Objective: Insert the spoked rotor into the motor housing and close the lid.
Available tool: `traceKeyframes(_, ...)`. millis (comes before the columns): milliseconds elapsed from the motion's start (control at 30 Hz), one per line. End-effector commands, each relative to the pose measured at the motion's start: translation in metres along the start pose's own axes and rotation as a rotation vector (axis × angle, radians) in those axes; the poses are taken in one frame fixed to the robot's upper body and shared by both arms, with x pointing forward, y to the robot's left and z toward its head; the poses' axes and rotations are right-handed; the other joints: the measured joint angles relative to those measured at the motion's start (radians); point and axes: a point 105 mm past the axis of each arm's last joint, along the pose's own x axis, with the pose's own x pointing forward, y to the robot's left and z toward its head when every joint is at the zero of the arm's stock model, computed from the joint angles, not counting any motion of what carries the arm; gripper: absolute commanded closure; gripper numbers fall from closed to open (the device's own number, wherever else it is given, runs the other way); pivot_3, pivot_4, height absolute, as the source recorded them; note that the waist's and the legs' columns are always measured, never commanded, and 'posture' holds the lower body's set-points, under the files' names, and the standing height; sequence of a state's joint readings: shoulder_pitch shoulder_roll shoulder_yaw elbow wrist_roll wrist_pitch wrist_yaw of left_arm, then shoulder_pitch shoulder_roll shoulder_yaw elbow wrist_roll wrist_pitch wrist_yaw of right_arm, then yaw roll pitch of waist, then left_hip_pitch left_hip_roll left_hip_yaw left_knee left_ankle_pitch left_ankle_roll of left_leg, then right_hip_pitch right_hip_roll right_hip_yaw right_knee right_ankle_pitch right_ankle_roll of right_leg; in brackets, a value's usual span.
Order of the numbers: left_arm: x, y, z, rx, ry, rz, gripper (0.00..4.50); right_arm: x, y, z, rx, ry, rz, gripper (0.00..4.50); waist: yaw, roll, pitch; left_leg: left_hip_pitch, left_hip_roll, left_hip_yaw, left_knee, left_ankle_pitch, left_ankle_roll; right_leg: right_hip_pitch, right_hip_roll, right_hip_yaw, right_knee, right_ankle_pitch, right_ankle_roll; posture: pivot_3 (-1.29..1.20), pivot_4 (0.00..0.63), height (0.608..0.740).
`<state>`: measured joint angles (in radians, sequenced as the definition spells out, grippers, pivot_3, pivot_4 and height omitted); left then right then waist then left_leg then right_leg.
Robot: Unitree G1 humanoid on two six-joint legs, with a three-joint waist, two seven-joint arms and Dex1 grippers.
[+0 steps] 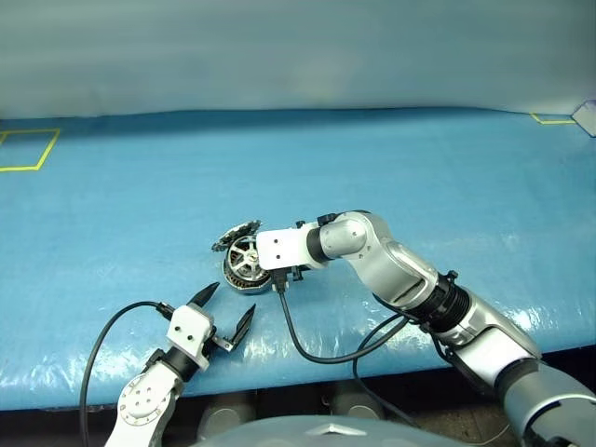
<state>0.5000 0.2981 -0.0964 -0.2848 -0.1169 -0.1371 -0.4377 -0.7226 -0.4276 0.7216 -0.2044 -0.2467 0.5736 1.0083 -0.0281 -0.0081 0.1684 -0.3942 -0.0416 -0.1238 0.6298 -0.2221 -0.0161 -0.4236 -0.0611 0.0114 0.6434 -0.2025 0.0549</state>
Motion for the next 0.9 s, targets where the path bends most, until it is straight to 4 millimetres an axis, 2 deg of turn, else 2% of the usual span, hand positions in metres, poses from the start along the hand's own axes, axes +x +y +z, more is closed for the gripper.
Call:
traceKeyframes(33, 0.000, -0.001, 0.005, 0.005, -0.021, -0.003, 0.00, -0.004, -0.005, 0.008, -0.022, -0.025, -0.024, 0.96, 0.000, 0.000, 0.000, 0.000, 0.000, 0.000, 0.000, 0.000, 0.000, 0.000, 0.000, 0.000, 0.000, 0.000, 0.000, 0.00, 0.150, 0.740)
traceKeyframes(133, 0.000, -0.001, 0.005, 0.006, -0.021, -0.004, 0.00, -0.006, -0.006, 0.010, -0.023, -0.031, -0.032, 0.04, 0.000, 0.000, 0.000, 0.000, 0.000, 0.000, 0.000, 0.000, 0.000, 0.000, 0.000, 0.000, 0.000, 0.000, 0.000, 0.00, 0.150, 0.740)
traceKeyframes(267, 0.001, -0.002, 0.005, 0.006, -0.021, -0.007, 0.00, -0.012, -0.010, 0.014, 0.003, -0.058, -0.054, 0.04, 0.000, 0.000, 0.000, 0.000, 0.000, 0.000, 0.000, 0.000, 0.000, 0.000, 0.000, 0.000, 0.000, 0.000, 0.000, 0.00, 0.150, 0.740)
traceKeyframes(333, 0.001, -0.002, 0.005, 0.006, -0.022, -0.007, 0.00, -0.016, -0.009, 0.017, 0.074, -0.099, -0.052, 0.04, 0.000, 0.000, 0.000, 0.000, 0.000, 0.000, 0.000, 0.000, 0.000, 0.000, 0.000, 0.000, 0.000, 0.000, 0.000, 0.00, 0.150, 0.740)
traceKeyframes(433, 0.001, -0.001, 0.005, 0.009, -0.022, -0.007, 0.00, -0.023, -0.003, 0.015, 0.191, -0.150, -0.028, 0.57, 0.001, 0.000, 0.000, 0.000, 0.000, 0.000, 0.000, 0.000, 0.000, 0.000, 0.000, 0.000, 0.000, 0.000, 0.000, 0.00, 0.150, 0.740)
traceKeyframes(633, -0.003, 0.005, 0.006, 0.017, -0.017, 0.013, 0.00, -0.038, -0.002, 0.003, 0.371, -0.188, -0.092, 2.54, 0.003, 0.000, 0.000, 0.000, 0.000, 0.000, 0.001, 0.000, 0.000, 0.000, 0.000, 0.000, 0.000, 0.000, -0.001, 0.00, 0.150, 0.740)
traceKeyframes(767, -0.007, 0.011, 0.006, 0.033, -0.006, 0.020, 0.00, -0.058, -0.025, -0.005, 0.401, -0.170, -0.231, 3.91, 0.001, 0.000, 0.000, 0.000, 0.000, 0.001, 0.001, 0.000, 0.000, 0.000, 0.000, 0.000, 0.000, -0.001, -0.002, 0.00, 0.150, 0.740)
traceKeyframes(833, -0.007, 0.012, 0.008, 0.037, -0.009, 0.016, 0.00, -0.068, -0.046, -0.010, 0.347, -0.118, -0.342, 4.49, 0.000, 0.000, 0.000, 0.000, 0.000, 0.001, 0.001, 0.000, 0.000, 0.000, 0.000, 0.000, 0.000, -0.001, -0.002, 0.00, 0.150, 0.740)
traceKeyframes(900, -0.006, 0.012, 0.008, 0.042, -0.012, 0.004, 0.00, -0.074, -0.075, -0.006, 0.303, -0.101, -0.486, 4.49, -0.002, 0.000, 0.000, 0.000, 0.000, 0.002, 0.001, 0.000, 0.000, 0.000, 0.000, 0.001, 0.001, -0.001, -0.002, 0.00, 0.150, 0.740)
